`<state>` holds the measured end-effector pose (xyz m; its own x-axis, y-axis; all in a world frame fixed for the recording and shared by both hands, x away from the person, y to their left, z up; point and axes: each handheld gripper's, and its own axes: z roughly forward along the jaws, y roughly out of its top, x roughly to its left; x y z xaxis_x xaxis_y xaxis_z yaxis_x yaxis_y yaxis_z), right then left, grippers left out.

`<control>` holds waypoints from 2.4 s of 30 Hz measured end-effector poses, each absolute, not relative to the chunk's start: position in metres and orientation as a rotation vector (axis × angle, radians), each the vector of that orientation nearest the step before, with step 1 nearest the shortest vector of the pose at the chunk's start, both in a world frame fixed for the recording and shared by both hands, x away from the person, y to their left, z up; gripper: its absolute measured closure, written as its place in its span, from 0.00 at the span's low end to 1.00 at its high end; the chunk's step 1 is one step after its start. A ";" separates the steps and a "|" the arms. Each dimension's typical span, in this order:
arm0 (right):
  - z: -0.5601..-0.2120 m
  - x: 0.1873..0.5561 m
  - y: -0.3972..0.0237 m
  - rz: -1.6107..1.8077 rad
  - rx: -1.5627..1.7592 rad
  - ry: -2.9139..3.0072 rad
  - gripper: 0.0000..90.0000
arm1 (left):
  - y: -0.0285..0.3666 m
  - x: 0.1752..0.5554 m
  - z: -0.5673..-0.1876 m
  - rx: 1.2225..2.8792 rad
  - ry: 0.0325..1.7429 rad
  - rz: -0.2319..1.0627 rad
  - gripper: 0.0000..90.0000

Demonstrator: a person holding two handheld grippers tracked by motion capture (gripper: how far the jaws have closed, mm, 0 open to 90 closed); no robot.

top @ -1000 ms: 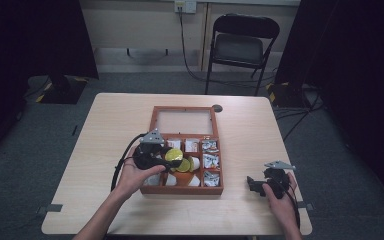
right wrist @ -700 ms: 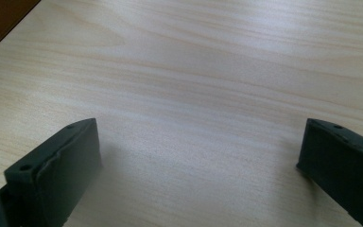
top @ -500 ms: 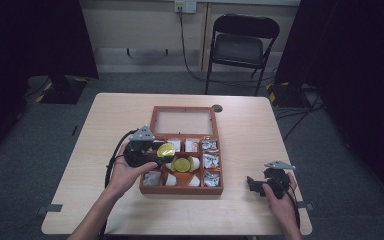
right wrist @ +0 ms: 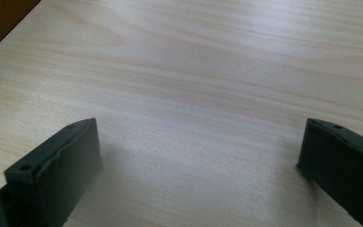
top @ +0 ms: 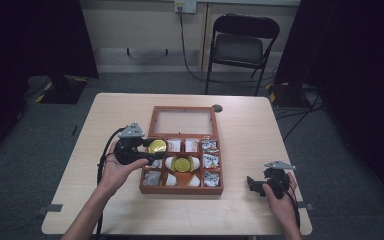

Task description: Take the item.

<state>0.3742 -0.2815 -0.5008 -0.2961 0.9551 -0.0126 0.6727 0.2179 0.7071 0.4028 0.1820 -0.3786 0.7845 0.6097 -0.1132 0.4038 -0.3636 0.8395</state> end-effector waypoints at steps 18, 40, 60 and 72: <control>-0.501 0.374 -0.282 0.838 1.501 2.048 0.00 | 0.218 0.406 -0.369 1.944 0.831 0.310 0.42; -0.501 0.374 -0.282 0.838 1.501 2.048 0.00 | 0.259 0.421 -0.396 1.936 1.010 0.345 0.42; -0.501 0.374 -0.282 0.837 1.501 2.049 0.00 | 0.271 0.442 -0.456 2.031 1.138 0.296 0.42; -0.501 0.374 -0.282 0.837 1.501 2.048 0.00 | 0.266 0.447 -0.477 2.080 1.145 0.291 0.42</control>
